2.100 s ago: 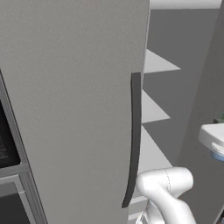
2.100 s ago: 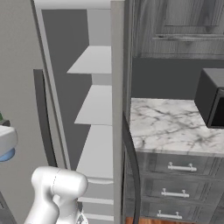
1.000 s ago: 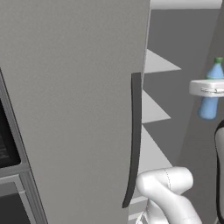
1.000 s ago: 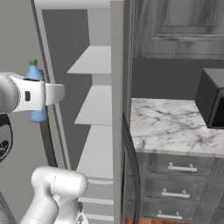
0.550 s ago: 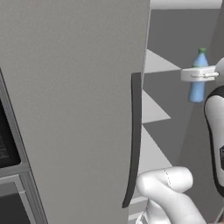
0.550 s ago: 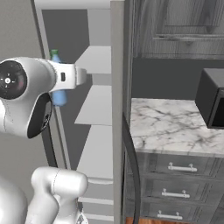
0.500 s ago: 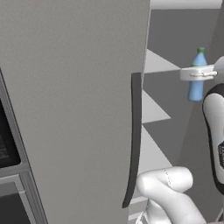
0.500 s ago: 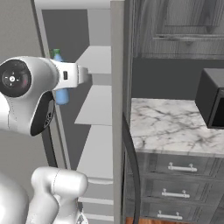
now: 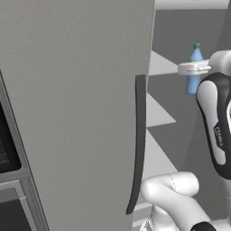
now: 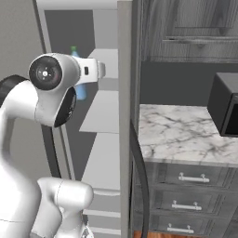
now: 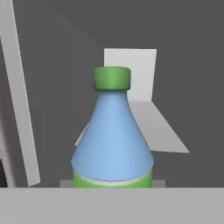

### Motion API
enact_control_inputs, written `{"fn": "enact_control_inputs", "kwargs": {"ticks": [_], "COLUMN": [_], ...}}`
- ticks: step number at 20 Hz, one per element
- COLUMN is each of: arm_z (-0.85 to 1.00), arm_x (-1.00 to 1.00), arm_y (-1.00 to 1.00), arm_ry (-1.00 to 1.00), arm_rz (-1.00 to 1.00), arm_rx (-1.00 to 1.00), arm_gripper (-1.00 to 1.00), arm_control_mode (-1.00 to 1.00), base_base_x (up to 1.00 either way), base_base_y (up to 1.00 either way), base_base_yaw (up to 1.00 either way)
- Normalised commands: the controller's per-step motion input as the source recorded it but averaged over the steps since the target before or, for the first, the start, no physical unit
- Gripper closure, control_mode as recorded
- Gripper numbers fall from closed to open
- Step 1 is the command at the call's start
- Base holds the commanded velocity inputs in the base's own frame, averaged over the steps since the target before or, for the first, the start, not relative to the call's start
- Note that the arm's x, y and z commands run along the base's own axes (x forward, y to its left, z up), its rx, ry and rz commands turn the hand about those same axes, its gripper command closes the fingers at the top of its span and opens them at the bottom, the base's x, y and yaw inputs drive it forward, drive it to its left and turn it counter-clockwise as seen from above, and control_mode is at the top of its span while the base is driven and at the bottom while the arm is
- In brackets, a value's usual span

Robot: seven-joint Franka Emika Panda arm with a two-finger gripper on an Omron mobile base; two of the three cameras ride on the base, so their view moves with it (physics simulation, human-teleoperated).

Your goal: Take the bottled waters from the counter and place them in the freezer to freeze. Close the freezer door after placing the bottles.

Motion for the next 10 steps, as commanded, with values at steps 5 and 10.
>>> {"fn": "enact_control_inputs", "kwargs": {"ticks": [5,10], "arm_z": [0.00,0.01], "arm_x": [0.40,0.13], "arm_y": [0.00,0.02], "arm_ry": [-0.16,-0.23], "arm_rz": [0.12,0.00], "arm_rx": [0.00,0.00], "arm_gripper": [1.00,1.00], "arm_control_mode": [-1.00,-1.00], "base_base_x": [0.00,0.00], "base_base_y": [0.00,0.00], "base_base_yaw": [0.00,0.00]}}
